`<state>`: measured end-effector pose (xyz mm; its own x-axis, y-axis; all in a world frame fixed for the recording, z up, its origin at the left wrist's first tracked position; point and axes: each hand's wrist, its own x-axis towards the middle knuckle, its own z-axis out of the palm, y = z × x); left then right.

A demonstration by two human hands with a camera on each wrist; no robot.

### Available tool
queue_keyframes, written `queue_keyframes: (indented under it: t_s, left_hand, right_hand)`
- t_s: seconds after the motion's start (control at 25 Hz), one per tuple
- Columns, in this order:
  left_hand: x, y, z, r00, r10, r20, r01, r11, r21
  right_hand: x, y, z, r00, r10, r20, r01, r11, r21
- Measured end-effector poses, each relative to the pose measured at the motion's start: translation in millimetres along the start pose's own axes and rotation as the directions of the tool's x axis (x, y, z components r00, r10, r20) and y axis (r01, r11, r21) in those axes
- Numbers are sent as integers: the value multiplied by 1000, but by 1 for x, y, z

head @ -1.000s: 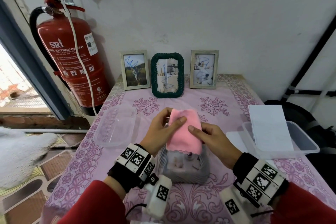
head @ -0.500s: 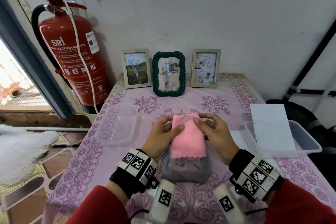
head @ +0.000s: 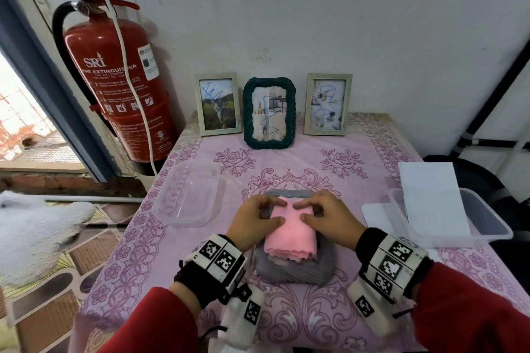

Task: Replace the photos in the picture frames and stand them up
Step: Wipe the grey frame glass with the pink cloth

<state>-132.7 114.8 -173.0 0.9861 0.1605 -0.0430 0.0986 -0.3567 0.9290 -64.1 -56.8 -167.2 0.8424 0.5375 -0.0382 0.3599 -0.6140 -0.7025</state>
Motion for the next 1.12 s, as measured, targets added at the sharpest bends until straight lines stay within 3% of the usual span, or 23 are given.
queue_keyframes:
  t_s: [0.08, 0.12, 0.24, 0.36, 0.44, 0.64, 0.84, 1.0, 1.12]
  left_hand:
    - [1, -2, -6, 996, 86, -7, -78, 924, 374]
    - [0, 0, -9, 995, 97, 6, -89, 889, 449]
    - [1, -5, -17, 971, 37, 236, -148, 870, 471]
    - [-2, -13, -23, 908, -54, 416, -180, 846, 502]
    - [-2, -16, -28, 895, -90, 437, -166, 841, 515]
    - [-2, -16, -31, 888, -94, 449, -219, 773, 595]
    - [-4, -19, -31, 888, -40, 458, -240, 809, 537]
    - [-3, -20, -31, 890, -2, 455, -263, 813, 519]
    - [-3, -21, -30, 901, 20, 433, -277, 796, 539]
  right_hand:
    - [2, -2, 2, 999, -45, 14, 47, 944, -327]
    - [1, -6, 4, 995, -103, -2, 95, 926, -366]
    - [-6, -14, 17, 976, -182, 119, 209, 936, -284]
    - [-13, -12, 22, 938, -126, 323, 265, 862, -432]
    - [-16, -10, 17, 926, -137, 351, 288, 858, -425]
    - [-23, -1, -3, 888, -304, 344, 414, 855, -313]
    - [11, -5, -4, 918, -294, 265, 372, 870, -324]
    - [20, -14, 12, 884, -300, 360, 411, 865, -289]
    - [-1, -15, 14, 842, -323, 432, 460, 847, -264]
